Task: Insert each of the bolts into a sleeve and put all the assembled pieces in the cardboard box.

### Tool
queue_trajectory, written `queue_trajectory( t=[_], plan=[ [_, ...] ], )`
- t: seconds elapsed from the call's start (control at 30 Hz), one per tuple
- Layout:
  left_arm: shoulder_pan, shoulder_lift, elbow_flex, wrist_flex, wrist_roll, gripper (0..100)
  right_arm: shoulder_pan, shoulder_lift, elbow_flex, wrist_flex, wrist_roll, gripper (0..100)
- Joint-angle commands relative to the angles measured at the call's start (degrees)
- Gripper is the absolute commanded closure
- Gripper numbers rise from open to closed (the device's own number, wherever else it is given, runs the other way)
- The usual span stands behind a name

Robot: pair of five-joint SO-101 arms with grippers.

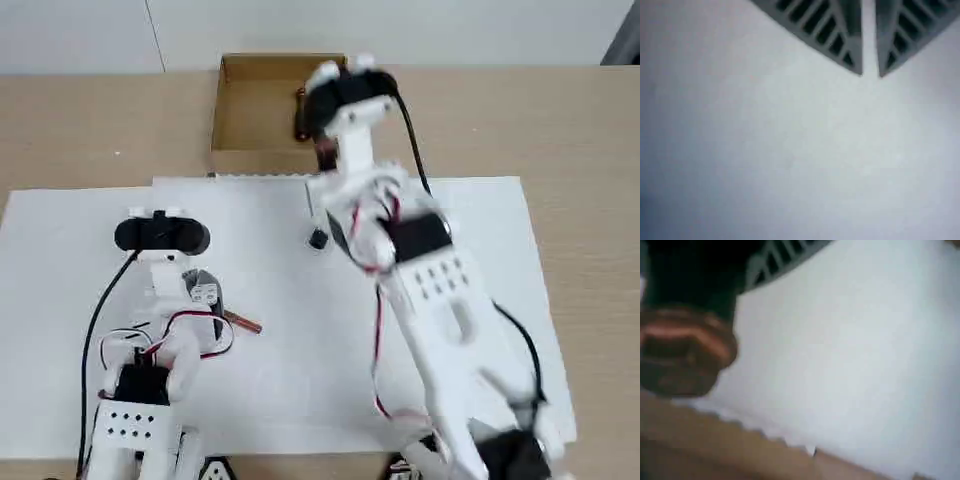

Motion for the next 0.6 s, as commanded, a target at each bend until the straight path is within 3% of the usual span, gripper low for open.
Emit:
queue_trajectory(
  t=[0.0, 0.33, 0.57],
  plan=[
    [0.18, -0.35, -0.31, -1.23, -0.26, 100, 0.48, 10.07, -15.47, -0.4, 3.08, 99.5],
    [0.35, -0.62, 3.03, -1.49, -0.35, 100, 2.24, 40.22, -47.47, -0.48, 13.45, 99.5],
    [0.26, -0.7, 4.44, -3.6, -0.26, 100, 2.07, 58.33, -65.41, -2.42, 25.58, 99.5]
  ],
)
